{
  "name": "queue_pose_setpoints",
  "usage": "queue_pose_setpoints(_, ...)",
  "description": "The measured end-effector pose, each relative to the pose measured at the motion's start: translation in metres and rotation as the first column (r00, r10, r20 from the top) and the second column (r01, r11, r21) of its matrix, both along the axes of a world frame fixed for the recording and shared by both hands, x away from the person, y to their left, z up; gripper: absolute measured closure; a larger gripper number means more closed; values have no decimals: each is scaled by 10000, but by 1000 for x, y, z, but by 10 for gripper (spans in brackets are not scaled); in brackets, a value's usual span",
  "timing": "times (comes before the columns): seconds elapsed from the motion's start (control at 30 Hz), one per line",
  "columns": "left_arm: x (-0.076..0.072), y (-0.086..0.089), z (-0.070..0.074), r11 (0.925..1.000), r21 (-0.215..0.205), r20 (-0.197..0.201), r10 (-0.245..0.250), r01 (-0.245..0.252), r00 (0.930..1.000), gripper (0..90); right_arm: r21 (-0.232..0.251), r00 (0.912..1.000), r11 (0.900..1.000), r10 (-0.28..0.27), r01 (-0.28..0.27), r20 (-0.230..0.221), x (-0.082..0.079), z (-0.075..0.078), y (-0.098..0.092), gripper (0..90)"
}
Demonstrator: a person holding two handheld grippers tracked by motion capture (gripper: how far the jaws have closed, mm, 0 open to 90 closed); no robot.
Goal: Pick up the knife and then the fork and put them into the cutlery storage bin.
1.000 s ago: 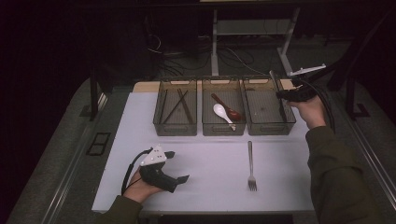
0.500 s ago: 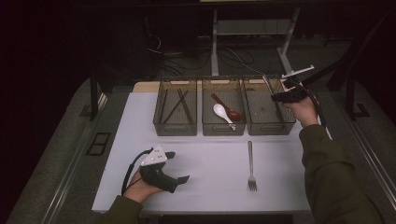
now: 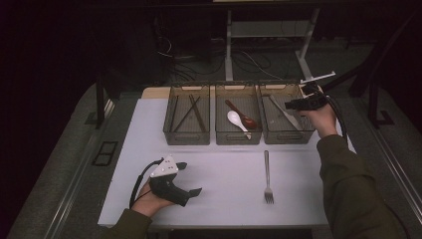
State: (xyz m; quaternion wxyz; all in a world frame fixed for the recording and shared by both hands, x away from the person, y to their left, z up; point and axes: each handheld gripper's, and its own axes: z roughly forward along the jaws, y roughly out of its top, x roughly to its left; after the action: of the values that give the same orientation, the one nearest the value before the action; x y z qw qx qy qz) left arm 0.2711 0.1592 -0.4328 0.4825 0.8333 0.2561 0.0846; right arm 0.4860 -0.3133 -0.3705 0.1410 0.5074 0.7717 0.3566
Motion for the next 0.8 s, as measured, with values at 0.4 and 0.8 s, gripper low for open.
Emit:
queue_pose_setpoints(0.4, -1, -1, 0, 10000, -11, -14, 34, -34, 10000, 0, 827, 9953, 9935, 729, -781, 643, -46, 20, 3, 621)
queue_pose_setpoints(0.8, -1, -2, -1, 10000, 31, -14, 20, -20, 10000, 0, 691, 9744, 9725, 2194, -2224, 485, -109, 1, 21, 861)
